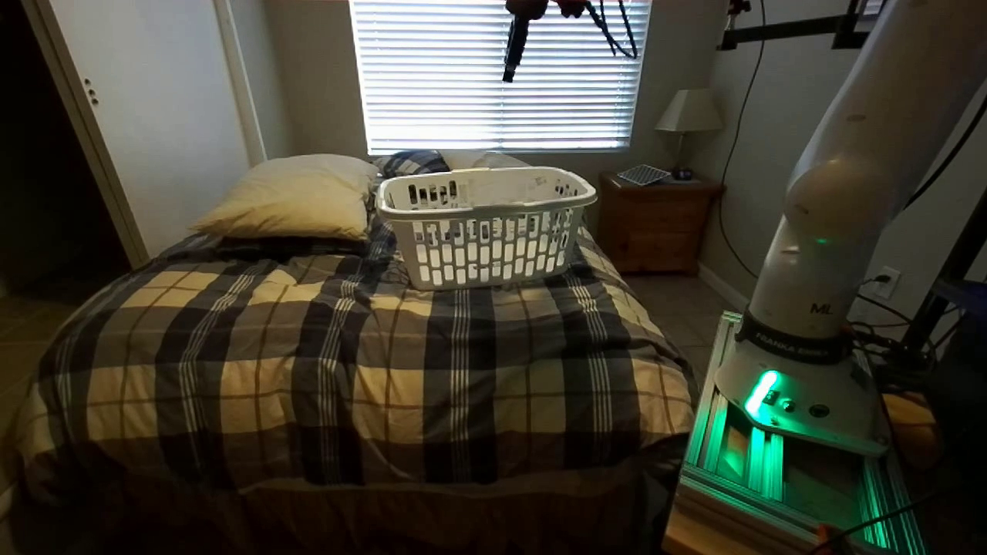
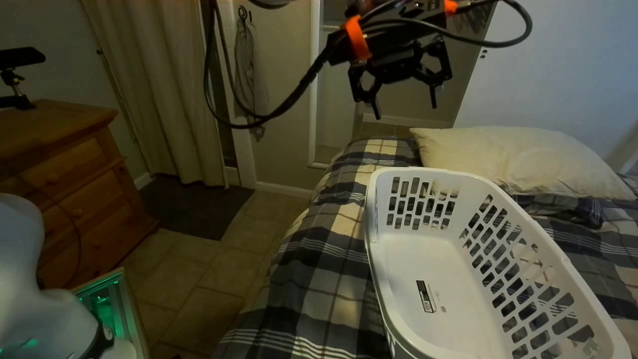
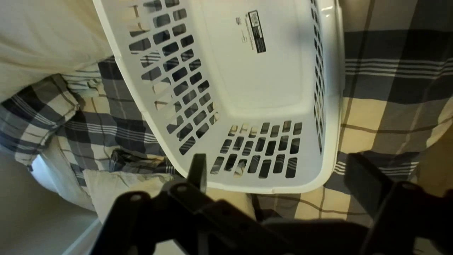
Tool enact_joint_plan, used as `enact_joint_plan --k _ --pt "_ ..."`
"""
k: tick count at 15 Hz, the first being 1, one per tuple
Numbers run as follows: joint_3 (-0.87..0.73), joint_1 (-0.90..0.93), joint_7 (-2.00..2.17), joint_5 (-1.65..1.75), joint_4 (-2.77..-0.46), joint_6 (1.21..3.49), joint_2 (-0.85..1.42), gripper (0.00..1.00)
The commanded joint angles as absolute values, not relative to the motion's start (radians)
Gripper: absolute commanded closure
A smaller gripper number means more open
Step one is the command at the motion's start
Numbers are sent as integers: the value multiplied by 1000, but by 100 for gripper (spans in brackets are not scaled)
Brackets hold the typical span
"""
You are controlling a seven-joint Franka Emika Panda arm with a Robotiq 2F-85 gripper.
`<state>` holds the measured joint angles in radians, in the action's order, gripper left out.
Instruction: Put the laundry basket upright
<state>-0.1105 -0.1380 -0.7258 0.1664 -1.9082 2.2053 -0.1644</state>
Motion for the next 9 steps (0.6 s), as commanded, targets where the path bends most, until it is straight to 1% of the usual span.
enact_joint_plan --k 1,3,9 --pt "-99 -125 -612 257 -1935 2129 -210 0" --pt "-119 -113 -653 217 -1906 2143 -178 0" --pt "-118 -108 -633 221 -1907 2131 -181 0"
